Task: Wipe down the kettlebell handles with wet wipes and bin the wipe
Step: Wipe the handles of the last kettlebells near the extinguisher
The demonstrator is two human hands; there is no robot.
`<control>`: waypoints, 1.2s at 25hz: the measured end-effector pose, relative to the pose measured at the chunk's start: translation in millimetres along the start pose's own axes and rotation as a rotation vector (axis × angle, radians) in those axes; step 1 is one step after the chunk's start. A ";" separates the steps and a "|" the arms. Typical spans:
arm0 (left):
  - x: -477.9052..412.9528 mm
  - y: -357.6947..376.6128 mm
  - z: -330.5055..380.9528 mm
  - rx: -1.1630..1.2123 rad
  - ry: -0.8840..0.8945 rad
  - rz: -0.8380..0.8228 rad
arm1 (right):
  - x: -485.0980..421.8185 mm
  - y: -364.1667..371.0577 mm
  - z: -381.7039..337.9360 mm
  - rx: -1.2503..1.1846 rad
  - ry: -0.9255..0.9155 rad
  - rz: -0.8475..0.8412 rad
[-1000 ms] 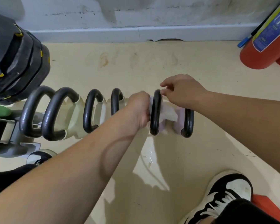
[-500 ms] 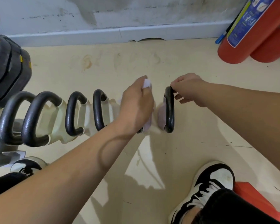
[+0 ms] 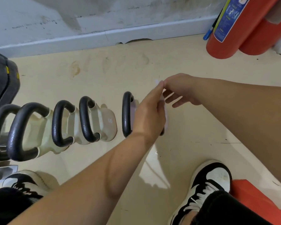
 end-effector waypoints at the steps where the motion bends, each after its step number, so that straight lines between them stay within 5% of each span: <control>1: -13.6 5.4 -5.8 -0.004 -0.045 -0.045 | 0.4 0.8 -1.0 -0.022 0.008 0.005; 6: -51.1 33.0 -16.4 -0.159 -0.197 -0.304 | -3.3 4.5 -0.1 -0.030 0.101 0.067; 11: 31.7 25.9 9.8 -0.467 0.060 -0.219 | -11.5 0.6 -2.1 -0.012 0.170 0.107; 14: 34.4 22.0 11.9 -0.706 0.125 -0.362 | -13.6 1.3 0.3 -0.021 0.158 0.110; 16: -12.2 19.8 14.3 -0.611 0.112 -0.401 | -13.0 1.7 5.4 0.003 0.129 0.115; 20: -77.1 14.9 3.0 -0.323 -0.242 -0.607 | -11.1 -6.4 14.2 -0.052 0.103 0.151; 24: -23.2 21.0 9.7 -0.733 -0.084 -0.540 | -12.7 -10.2 13.8 -0.023 0.132 0.169; 27: 24.5 18.6 34.0 -1.043 0.148 -0.686 | -13.8 -5.2 14.6 0.033 0.129 0.124; 30: 13.8 11.0 28.0 -0.954 0.080 -0.721 | -14.8 -2.9 14.6 0.047 0.101 0.118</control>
Point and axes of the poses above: each hand's wrist, its own x-axis away from the middle knuckle, its own y-axis out of the palm, z = x × y, the point moved 2 cm from there along -x, towards the middle knuckle, and after that the axes turned 6 degrees about y, right-handed, at the moved point
